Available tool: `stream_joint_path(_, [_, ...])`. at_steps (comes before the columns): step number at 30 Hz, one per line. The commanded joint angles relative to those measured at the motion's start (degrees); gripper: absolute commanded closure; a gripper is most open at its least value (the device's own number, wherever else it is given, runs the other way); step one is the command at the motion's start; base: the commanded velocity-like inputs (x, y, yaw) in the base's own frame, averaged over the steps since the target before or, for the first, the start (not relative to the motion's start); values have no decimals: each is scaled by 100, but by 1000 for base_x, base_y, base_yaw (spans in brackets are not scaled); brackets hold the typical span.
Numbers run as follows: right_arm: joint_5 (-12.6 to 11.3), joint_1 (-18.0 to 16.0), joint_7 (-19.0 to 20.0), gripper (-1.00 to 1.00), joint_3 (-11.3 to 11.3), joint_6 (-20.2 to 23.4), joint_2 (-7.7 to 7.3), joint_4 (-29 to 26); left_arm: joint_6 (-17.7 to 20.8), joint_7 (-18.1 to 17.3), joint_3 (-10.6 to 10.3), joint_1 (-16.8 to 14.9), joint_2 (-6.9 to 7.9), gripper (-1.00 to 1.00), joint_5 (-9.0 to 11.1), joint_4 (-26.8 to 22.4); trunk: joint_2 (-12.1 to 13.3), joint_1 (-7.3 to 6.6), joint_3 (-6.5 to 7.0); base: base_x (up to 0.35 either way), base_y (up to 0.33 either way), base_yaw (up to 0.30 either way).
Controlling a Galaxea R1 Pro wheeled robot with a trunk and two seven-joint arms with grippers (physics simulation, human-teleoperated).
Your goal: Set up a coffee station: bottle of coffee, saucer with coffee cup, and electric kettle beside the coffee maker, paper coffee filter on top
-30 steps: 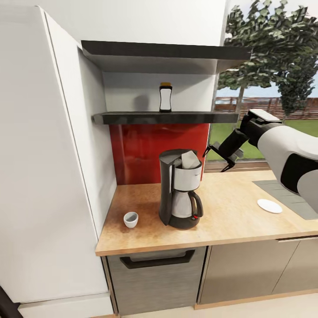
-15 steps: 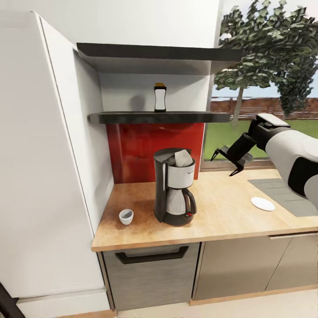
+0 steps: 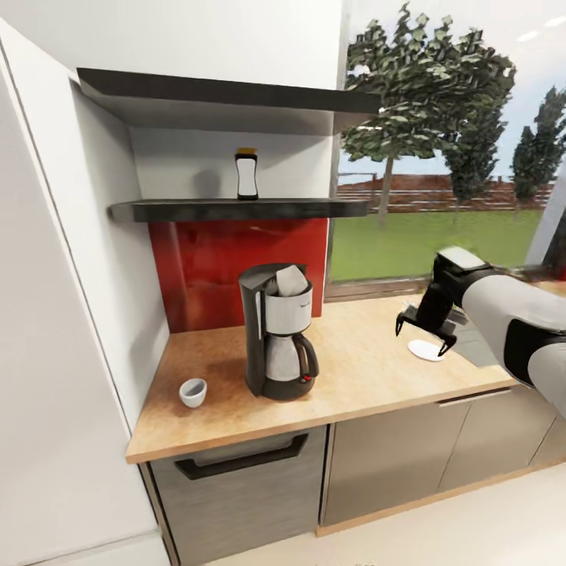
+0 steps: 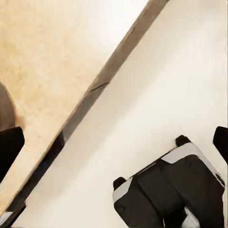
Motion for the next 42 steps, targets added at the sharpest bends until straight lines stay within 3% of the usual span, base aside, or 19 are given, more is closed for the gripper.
stream_joint_path(1, [387,242,-5,-100,-87,21,-55,10,-65,11,48,4,-1,-100,-60,-6,-1,3,2,0,0,-290])
stream_joint_path(3, [791,530,0,-100,-92,13,-143,10,-110,11,48,5,-1,-100,-60,-6,-1,3,2,0,0,-290])
stream_joint_path(6, [1101,907,5,-100,-95,10,-291,7,-134,11,49,3,-1,-100,-60,-9,-1,3,2,0,0,-289])
stream_joint_path(10, [1235,1418,13,-100,-96,2,-469,10,-143,10,49,3,-1,-100,-60,-13,-1,3,2,0,0,-276])
stream_joint_path(13, [1271,2244,96,-100,-92,0,-597,9,-145,5,53,3,-1,-100,-60,-7,-1,3,2,0,0,-243])
stream_joint_path(15, [1275,2566,339,-100,-88,0,-605,17,-147,4,55,5,-1,-100,-60,-6,-1,3,2,0,0,-202])
stream_joint_path(19, [1391,3228,1188,-100,-12,-1,-570,28,-146,5,57,3,-9,-100,-60,-12,-1,3,2,0,0,-140])
stream_joint_path(22, [1756,3698,1880,-100,45,-16,-420,30,-146,10,56,4,-63,-100,-64,-14,-1,3,2,0,0,-96])
stream_joint_path(25, [2072,3957,2294,-100,59,-24,-259,31,-145,11,55,3,-112,-100,-67,-14,-1,3,2,0,0,-81])
stream_joint_path(26, [2257,4075,2503,-100,64,-42,-156,31,-145,11,53,3,-132,-100,-68,-14,-1,3,2,0,0,-72])
stream_joint_path(27, [2644,4268,2873,-100,67,-188,32,33,-147,11,51,3,-166,-100,-68,-14,-1,3,2,0,0,-68])
stream_joint_path(28, [3118,4492,3287,-100,69,-537,226,36,-151,11,54,3,-195,-100,-64,-16,-1,3,2,0,0,-65])
stream_joint_path(30, [3870,4845,3889,-100,67,-1268,468,38,-166,11,58,3,-229,-100,-62,-32,-1,3,2,0,0,-64])
stream_joint_path(31, [4487,5101,4342,-100,65,-1849,609,39,-231,11,67,5,-257,-100,-59,-82,-1,3,2,0,0,-64])
stream_joint_path(33, [5399,5498,5141,-100,65,-2628,755,41,-382,16,83,4,-293,-100,-54,-142,-1,3,0,0,0,-64])
stream_joint_path(34, [6030,5807,6008,-100,63,-3106,843,40,-459,19,88,3,-321,-100,-52,-162,-1,3,-2,0,0,-64])
stream_joint_path(36, [6397,5974,6555,-100,63,-3320,870,40,-487,20,85,6,-329,-100,-48,-168,-1,3,-5,0,0,-64])
stream_joint_path(40, [6933,6175,6984,-100,57,-3614,884,35,-510,20,96,8,-337,-100,-43,-172,-1,3,-10,0,0,-64])
stream_joint_path(42, [7031,6301,7021,-100,55,-3667,881,22,-519,20,100,8,-340,-100,-37,-174,-1,3,-10,0,0,-30])
